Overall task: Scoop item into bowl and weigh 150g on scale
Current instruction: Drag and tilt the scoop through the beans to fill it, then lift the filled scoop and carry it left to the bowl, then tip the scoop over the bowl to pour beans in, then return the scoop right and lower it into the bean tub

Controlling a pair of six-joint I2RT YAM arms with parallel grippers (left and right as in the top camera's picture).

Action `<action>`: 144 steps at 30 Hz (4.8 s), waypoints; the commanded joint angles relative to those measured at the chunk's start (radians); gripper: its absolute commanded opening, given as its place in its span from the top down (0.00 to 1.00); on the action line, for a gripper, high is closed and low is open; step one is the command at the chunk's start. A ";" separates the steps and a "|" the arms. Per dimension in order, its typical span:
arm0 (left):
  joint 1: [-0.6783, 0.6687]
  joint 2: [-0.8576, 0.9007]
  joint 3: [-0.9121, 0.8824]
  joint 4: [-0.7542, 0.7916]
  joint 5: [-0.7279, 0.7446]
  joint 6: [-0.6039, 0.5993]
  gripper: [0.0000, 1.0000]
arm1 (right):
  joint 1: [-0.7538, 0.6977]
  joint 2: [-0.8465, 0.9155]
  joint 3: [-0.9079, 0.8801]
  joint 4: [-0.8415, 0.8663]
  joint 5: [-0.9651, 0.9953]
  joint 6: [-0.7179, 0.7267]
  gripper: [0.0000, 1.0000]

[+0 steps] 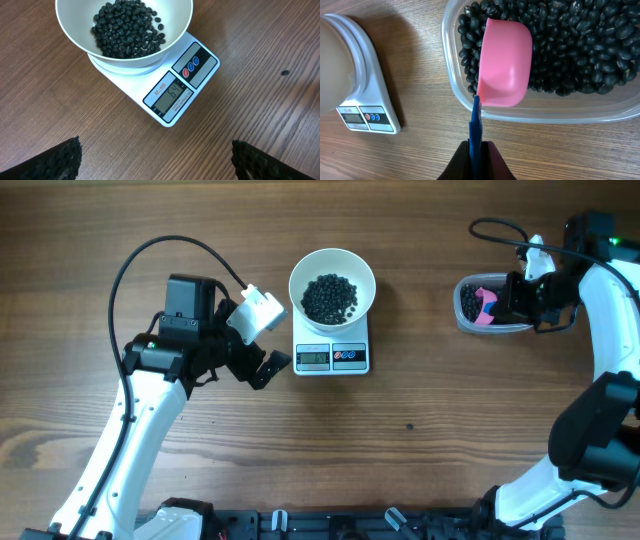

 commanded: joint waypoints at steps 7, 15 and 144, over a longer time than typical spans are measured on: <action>-0.004 -0.014 0.001 0.000 0.009 0.019 0.00 | -0.084 0.023 -0.014 -0.011 -0.175 -0.051 0.96; -0.004 -0.014 0.001 0.000 0.009 0.019 0.00 | -0.252 0.023 -0.014 -0.048 -0.282 -0.130 0.96; -0.004 -0.014 0.001 0.000 0.009 0.019 0.00 | 0.221 0.188 0.199 -0.161 0.427 -0.057 0.96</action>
